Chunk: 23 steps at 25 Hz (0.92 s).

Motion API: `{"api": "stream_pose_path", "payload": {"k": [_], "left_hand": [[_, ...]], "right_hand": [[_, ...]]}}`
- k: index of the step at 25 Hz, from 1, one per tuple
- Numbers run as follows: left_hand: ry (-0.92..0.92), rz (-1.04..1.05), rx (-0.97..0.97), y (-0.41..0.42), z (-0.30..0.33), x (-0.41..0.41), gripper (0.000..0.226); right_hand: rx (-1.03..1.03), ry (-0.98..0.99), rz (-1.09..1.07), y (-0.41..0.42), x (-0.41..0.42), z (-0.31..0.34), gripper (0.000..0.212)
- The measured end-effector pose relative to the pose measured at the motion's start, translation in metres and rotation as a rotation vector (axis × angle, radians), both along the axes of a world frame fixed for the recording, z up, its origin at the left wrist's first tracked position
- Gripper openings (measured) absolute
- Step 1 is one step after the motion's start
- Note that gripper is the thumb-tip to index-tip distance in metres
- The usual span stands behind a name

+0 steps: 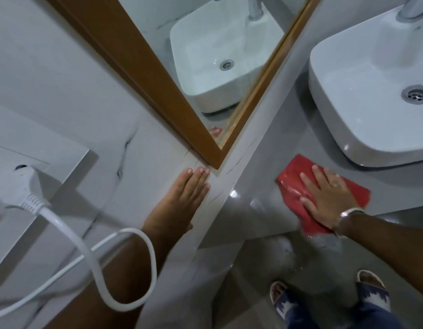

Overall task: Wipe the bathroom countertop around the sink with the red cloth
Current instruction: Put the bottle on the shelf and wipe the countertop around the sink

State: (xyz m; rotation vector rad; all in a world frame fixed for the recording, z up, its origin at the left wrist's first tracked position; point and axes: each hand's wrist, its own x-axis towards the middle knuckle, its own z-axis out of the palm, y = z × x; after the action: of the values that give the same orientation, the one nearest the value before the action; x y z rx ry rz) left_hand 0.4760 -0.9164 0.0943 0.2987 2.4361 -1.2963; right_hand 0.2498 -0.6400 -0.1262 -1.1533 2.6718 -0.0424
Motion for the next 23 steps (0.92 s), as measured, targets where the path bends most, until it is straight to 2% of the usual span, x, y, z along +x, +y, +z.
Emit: {"api": "stream_pose_path", "payload": {"k": [2, 3, 4, 7, 9, 11, 13, 14, 16, 18, 20, 23], "left_hand": [[0.009, 0.008, 0.026, -0.001, -0.004, 0.0, 0.109], [0.02, 0.005, 0.033, -0.001, -0.006, 0.0, 0.109], [0.022, 0.011, 0.031, 0.0, -0.006, 0.0, 0.109], [0.026, -0.001, 0.007, 0.0, -0.004, 0.002, 0.108], [0.024, 0.014, 0.019, -0.001, -0.003, 0.001, 0.107], [0.025, 0.036, 0.044, -0.001, -0.003, 0.002, 0.105], [0.032, 0.056, 0.073, -0.003, -0.007, 0.001, 0.104], [0.032, 0.08, 0.083, -0.004, -0.008, 0.001, 0.104], [0.055, 0.107, 0.101, -0.002, -0.013, -0.001, 0.105], [0.025, 0.118, 0.071, -0.003, -0.016, 0.0, 0.104], [0.002, 0.135, 0.07, 0.003, -0.024, 0.002, 0.1], [0.01, 0.249, 0.202, 0.028, -0.036, -0.01, 0.084]], "right_hand": [[-0.037, -0.052, -0.248, -0.049, 0.024, 0.011, 0.069], [-0.048, -0.09, -0.237, -0.076, 0.05, 0.015, 0.068], [-0.056, -0.122, -0.13, -0.101, 0.08, 0.019, 0.066], [-0.028, -0.181, 0.454, -0.117, 0.156, 0.021, 0.063], [-0.09, -0.078, 0.658, -0.079, 0.138, 0.021, 0.059], [-0.048, -0.008, 0.554, -0.026, 0.086, 0.016, 0.06], [0.002, 0.048, 0.263, 0.03, 0.013, 0.01, 0.072], [0.064, 0.035, 0.135, 0.047, -0.013, 0.012, 0.07], [0.146, -0.007, -0.136, 0.045, -0.037, 0.016, 0.066], [0.104, -0.076, -0.244, 0.002, -0.017, 0.019, 0.066], [0.034, -0.094, 0.007, -0.03, 0.019, 0.015, 0.066], [0.069, -0.113, 0.55, -0.022, 0.031, 0.02, 0.063]]}}
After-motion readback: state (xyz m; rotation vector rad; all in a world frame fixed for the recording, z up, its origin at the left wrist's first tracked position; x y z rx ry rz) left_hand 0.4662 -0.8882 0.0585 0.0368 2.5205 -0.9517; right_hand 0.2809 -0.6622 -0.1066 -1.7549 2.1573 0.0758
